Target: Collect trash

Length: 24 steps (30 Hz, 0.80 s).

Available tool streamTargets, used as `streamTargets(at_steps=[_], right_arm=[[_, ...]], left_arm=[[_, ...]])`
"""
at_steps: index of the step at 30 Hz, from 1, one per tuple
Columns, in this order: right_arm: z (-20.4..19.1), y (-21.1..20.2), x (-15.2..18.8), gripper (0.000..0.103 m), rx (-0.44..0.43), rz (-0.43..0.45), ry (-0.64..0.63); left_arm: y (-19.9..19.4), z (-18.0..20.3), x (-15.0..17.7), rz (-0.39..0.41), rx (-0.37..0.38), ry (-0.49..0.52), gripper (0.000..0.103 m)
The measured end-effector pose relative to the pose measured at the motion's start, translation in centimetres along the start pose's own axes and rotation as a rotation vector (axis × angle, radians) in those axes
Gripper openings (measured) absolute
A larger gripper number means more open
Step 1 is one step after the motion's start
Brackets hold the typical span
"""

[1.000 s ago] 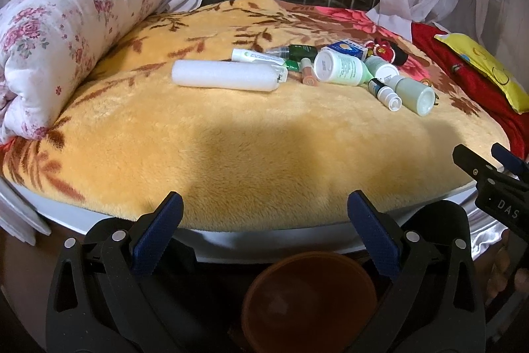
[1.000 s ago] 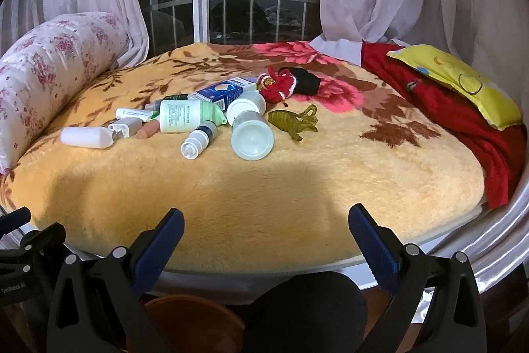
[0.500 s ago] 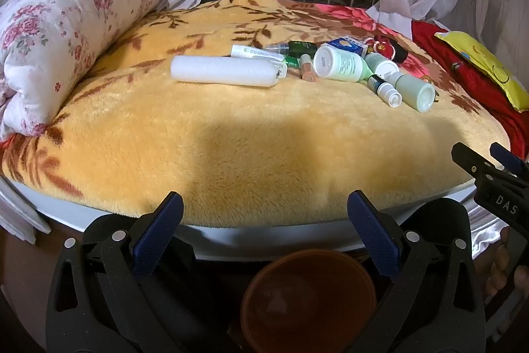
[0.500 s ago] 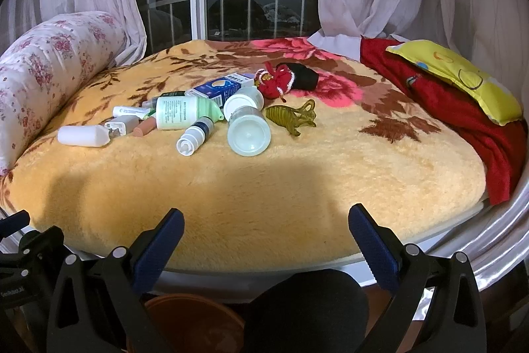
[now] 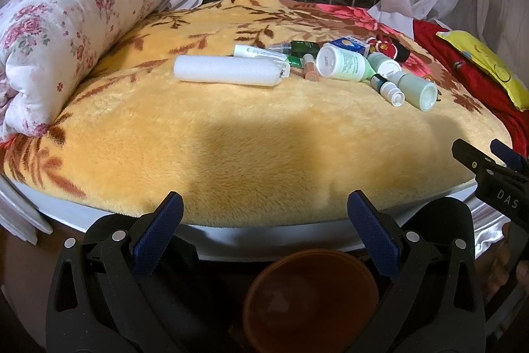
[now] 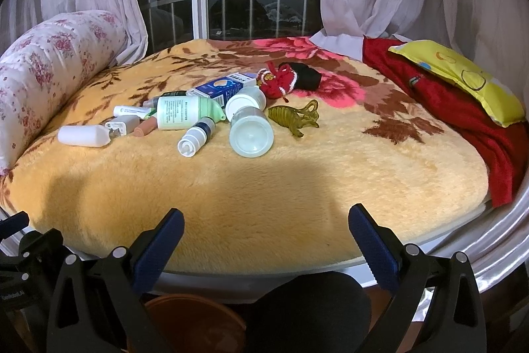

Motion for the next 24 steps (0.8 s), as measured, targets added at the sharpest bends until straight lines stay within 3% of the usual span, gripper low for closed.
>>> streamTargets(at_steps=[24], right_arm=[[-0.08,0.61,-0.64,0.098,-0.018,-0.003,0.000]], left_arm=[[-0.02,-0.03,-0.42,0.000,-0.008,0.009,0.097]])
Point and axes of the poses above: each gripper's, at about its wrist camera, not at the fingertips, and y roughly the way its jaws point, z to its right, x to its underside, the point moved 7 cm from there along y, roughly the way its jaws point, and after that the axes turned 2 degrees about -z, right-handed, at the moved point
